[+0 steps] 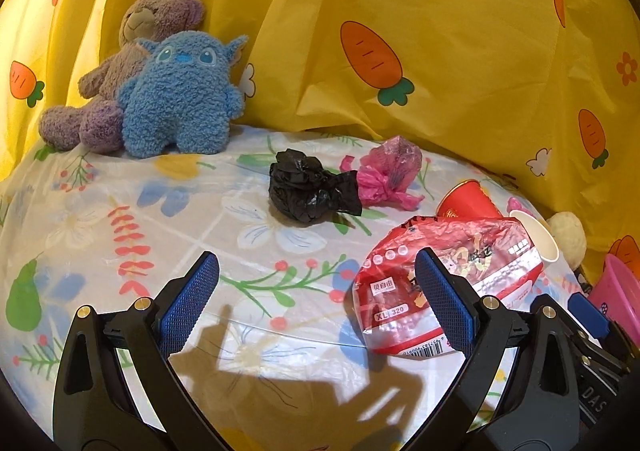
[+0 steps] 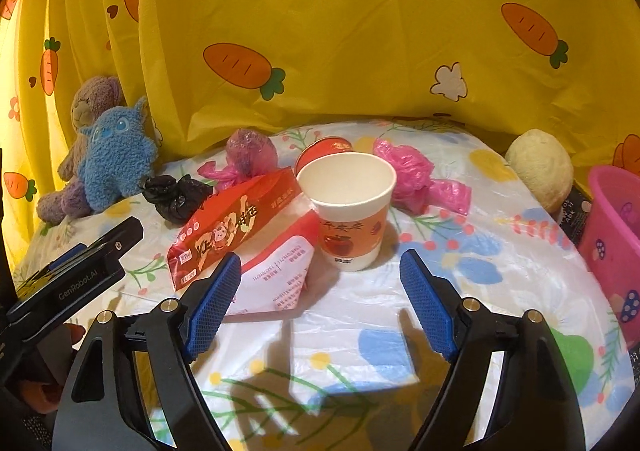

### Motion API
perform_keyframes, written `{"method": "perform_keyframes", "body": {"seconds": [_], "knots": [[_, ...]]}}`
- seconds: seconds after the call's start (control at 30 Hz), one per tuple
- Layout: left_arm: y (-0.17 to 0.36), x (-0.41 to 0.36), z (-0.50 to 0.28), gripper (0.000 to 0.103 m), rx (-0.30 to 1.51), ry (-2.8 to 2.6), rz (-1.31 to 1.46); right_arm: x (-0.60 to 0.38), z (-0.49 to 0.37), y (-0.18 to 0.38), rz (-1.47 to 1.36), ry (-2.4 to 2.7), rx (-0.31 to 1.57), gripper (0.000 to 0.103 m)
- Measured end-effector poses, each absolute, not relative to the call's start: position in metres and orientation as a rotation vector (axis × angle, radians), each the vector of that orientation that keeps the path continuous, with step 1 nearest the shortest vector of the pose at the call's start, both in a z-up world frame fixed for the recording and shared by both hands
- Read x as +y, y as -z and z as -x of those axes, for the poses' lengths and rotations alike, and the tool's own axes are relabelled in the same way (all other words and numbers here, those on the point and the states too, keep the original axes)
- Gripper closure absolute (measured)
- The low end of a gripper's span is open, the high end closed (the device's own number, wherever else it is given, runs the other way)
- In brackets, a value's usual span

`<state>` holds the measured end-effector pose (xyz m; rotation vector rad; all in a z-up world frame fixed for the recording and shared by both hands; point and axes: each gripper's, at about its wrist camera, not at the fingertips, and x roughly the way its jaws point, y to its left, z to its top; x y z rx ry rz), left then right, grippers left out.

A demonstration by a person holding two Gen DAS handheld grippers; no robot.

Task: Collect trash
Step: 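Move both tools back over the table toward the red snack bag, then grasp the red cartoon snack bag with the right tool and lift it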

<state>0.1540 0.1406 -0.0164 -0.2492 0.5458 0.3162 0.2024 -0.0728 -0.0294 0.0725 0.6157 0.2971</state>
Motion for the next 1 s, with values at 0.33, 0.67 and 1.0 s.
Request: {"method": "perform_keyframes", "body": {"seconds": [0.33,0.67,1.0], "knots": [[0.018,0.139,-0.154,0.006,0.551,-0.308,0.251,-0.060,-0.231,0.041,-0.108,-0.360,0.695,0.054],[0.018,0.139,-0.153,0.006,0.553,-0.311,0.256,-0.051,-0.209,0.036,-0.044,-0.434,0.634,0.096],[0.017,0.139,-0.150,0.006,0.530,-0.291,0.269,-0.077,-0.166,0.006,-0.050,-0.432,0.485,0.100]]}}
